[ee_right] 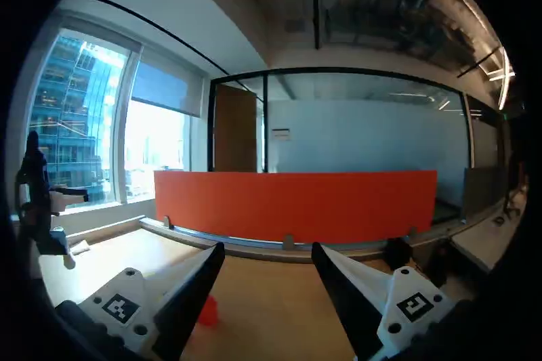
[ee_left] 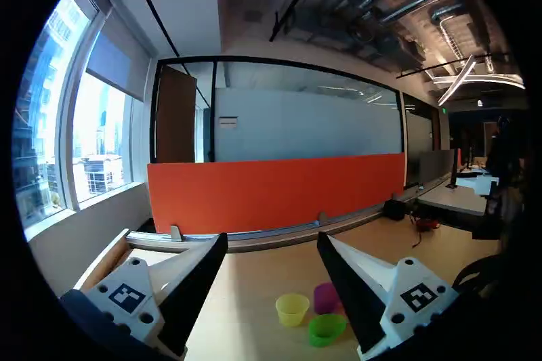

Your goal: Pour water

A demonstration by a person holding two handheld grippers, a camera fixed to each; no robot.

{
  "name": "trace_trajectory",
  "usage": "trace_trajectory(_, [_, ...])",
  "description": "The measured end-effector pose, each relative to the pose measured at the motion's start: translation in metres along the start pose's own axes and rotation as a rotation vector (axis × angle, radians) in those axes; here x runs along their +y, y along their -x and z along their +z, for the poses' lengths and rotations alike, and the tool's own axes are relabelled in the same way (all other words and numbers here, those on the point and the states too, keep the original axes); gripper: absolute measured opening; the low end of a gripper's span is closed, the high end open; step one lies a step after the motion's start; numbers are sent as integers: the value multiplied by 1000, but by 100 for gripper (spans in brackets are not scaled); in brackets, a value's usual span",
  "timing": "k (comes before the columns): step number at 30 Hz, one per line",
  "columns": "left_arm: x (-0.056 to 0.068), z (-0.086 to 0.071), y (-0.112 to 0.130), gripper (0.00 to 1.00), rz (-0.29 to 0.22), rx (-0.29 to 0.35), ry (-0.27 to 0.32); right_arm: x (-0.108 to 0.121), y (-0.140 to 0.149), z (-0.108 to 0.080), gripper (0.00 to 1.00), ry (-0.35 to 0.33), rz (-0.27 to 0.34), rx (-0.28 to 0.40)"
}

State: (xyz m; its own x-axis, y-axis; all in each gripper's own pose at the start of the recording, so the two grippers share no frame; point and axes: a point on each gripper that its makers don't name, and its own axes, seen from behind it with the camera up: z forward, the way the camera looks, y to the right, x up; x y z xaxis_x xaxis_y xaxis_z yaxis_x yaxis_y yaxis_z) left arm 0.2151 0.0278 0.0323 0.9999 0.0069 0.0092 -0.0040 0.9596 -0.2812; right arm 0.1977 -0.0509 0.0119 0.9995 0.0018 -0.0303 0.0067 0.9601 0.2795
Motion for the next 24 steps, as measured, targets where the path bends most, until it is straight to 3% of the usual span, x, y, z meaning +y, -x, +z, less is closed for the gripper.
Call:
trace_trajectory(12, [31,1,-6,98,-7,-2,170,-61,-12,-6,99,-228,-34,6])
trace_trajectory(24, [44,2,3,98,8,-28,254,-86,-1,-8,99,-315,-72,-44])
